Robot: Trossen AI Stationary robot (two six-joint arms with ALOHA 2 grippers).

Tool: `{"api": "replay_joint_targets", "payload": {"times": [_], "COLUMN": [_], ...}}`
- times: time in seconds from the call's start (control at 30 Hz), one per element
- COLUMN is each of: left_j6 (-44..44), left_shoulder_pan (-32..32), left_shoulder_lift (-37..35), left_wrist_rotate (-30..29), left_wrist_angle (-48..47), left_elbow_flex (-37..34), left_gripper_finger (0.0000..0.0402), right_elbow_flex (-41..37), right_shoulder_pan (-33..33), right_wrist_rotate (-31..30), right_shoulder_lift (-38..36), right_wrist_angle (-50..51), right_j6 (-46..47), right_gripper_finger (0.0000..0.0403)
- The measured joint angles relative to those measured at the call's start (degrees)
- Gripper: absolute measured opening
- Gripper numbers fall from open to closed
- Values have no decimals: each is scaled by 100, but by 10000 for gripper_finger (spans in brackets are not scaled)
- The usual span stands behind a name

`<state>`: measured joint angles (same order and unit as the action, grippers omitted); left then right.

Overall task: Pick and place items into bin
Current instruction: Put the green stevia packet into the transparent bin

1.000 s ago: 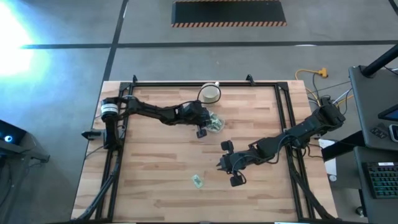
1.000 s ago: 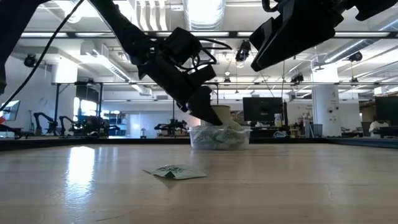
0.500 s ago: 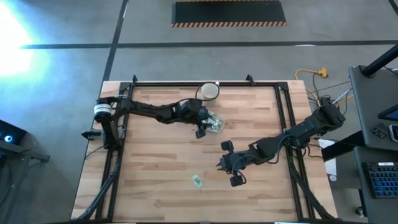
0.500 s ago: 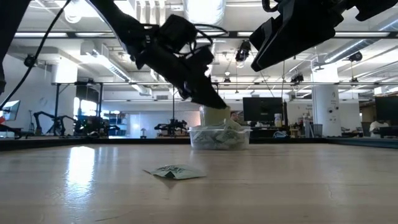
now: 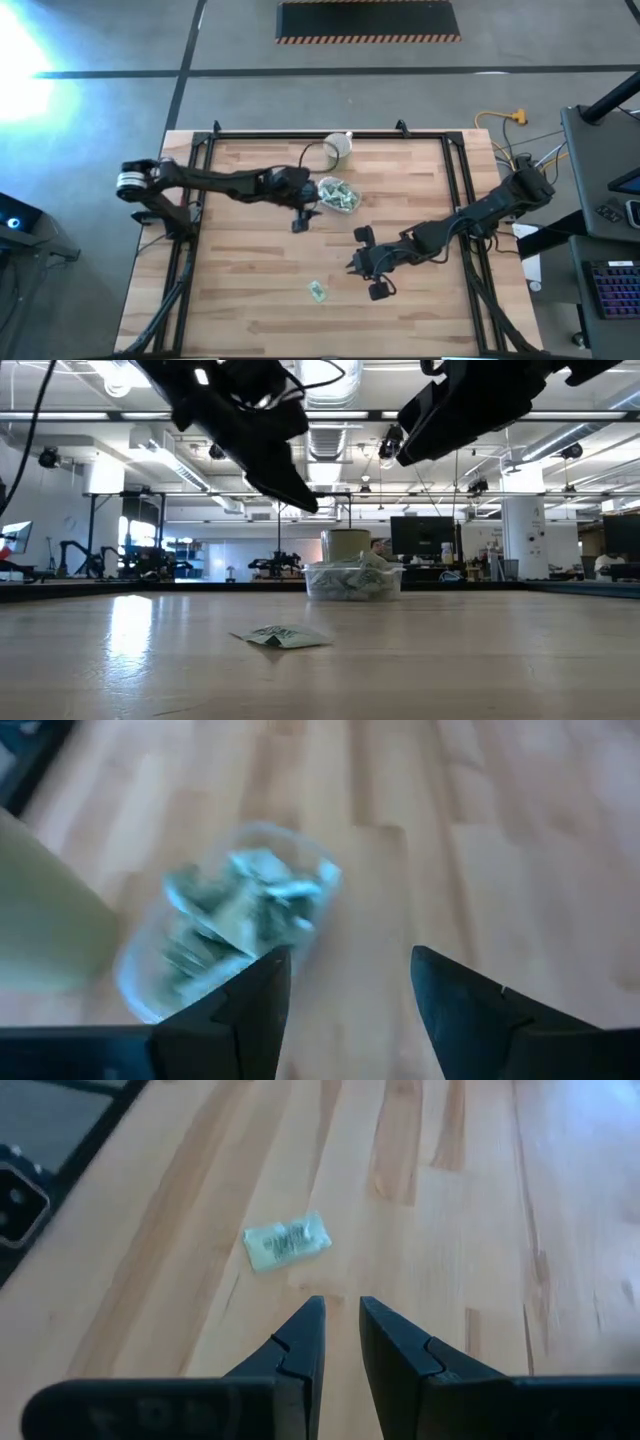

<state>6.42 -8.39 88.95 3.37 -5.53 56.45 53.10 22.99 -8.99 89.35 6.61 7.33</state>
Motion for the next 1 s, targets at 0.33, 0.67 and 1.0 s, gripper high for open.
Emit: {"api": "replay_joint_targets", "payload": {"times": [0.33,0.67,1.0], "left_j6": [-594,-1039,-1003], "left_shoulder_pan": [1178,2156,2195], "left_shoulder_lift": [-1393,-2595,-3073], "left_wrist_rotate": [-38,-370,-410], "left_wrist_angle": [778,2411,2603], "left_elbow_flex": [-1759,-3244,-3546], "left_gripper_finger": [192,192,192], "right_elbow_flex": [-11,6,62], "right_shoulder_pan": [1,-8,-129], "right_wrist_rotate": [9,148,635], "right_shoulder_lift": [740,1404,1959], "right_wrist_angle": [-1234,-2606,-3391], "right_j6": [-674,-977,-732], "right_gripper_finger": [57,59,127]}}
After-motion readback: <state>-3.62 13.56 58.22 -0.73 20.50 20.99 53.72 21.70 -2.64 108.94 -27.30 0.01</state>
